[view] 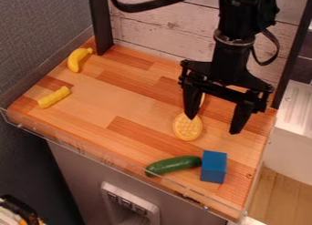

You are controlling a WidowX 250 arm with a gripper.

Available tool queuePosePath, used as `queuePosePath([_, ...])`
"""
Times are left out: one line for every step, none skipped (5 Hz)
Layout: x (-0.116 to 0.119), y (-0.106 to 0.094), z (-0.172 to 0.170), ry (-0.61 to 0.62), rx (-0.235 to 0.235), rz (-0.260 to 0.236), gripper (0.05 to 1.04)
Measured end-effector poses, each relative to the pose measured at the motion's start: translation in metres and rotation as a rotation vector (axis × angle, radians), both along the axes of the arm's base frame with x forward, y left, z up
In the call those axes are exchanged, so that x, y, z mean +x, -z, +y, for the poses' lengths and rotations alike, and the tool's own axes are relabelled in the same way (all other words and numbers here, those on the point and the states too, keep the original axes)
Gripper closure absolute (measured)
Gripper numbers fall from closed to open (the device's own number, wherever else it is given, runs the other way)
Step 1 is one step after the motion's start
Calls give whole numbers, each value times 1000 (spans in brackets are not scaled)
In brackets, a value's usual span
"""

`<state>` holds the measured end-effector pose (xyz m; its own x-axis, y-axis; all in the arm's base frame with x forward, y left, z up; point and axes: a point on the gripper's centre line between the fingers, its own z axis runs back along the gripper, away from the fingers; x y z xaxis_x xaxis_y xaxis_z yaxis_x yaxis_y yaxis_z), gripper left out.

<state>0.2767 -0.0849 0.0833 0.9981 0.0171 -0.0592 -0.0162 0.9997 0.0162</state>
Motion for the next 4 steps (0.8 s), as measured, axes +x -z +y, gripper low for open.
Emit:
queuePosePath([10,3,19,-102,6,19,87])
queuePosePath([36,-1,64,-293,4,20,85])
queuePosePath([58,-4,104,-396,0,25,85])
queuePosePath([82,-4,149,-420,-12,28,85])
